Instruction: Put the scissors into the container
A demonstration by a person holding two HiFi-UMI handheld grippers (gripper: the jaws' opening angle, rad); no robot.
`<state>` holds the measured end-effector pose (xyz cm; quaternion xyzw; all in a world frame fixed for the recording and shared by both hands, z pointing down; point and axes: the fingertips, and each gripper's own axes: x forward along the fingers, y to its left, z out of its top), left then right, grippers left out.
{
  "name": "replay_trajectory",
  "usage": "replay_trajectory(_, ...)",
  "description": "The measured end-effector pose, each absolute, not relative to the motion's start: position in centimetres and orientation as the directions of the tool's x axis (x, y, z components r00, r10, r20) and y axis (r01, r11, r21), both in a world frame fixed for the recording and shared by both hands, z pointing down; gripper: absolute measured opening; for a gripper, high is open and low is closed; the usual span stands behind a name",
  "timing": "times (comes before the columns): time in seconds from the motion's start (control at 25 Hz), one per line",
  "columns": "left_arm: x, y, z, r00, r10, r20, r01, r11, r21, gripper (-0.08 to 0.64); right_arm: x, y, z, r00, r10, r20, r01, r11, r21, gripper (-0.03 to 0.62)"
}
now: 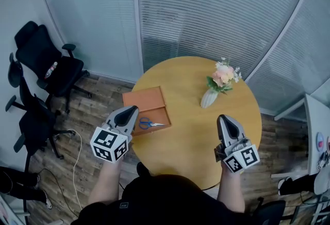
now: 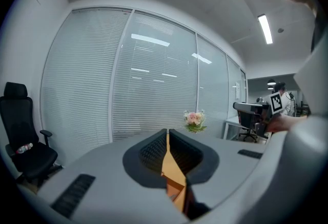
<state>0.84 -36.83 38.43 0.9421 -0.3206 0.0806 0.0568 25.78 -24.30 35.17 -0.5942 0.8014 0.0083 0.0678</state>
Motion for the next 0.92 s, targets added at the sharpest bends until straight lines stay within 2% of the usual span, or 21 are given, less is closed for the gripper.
replay_trajectory(0.92, 0.9, -38.0, 38.9, 0.775, -0.600, 0.198, -0.621, -0.782, 0.061, 0.026, 26.6, -24.9, 36.5, -0.261, -0.962, -0.083, -0.960, 0.268, -0.078, 0.035)
